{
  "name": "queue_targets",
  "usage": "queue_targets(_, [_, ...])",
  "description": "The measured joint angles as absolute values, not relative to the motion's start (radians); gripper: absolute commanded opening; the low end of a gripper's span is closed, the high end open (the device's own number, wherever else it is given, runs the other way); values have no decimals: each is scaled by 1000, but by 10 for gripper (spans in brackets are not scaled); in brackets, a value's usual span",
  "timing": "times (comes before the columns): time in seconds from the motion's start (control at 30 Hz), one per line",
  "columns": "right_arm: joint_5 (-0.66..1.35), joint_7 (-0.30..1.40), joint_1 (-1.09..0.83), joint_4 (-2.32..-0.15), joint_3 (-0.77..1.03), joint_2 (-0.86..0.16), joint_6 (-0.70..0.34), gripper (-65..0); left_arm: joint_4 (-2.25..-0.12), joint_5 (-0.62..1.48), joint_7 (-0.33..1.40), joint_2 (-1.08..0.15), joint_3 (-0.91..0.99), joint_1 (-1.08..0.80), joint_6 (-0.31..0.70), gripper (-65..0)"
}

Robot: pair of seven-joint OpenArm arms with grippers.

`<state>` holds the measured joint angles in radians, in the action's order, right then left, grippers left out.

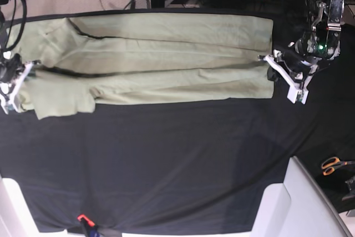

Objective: Fold the T-shirt properly
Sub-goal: 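Lower the folded half onto the shirt, holding the fold edges, then drag the held strip ends toward the arm mounts with both grippers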

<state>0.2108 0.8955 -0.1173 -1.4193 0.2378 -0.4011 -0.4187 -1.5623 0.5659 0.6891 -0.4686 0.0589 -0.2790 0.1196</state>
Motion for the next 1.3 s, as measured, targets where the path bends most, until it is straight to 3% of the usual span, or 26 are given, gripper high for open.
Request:
queue_targets(0.93, [215,891,-191,-1443,234,-427,-418,-650,-1569,569,685,-466,58,-378,122,-650])
queue_targets(1.3, [209,896,-198,-1443,238,-392,-418,-650,-1542,567,682,-466,56,-380,123,-650])
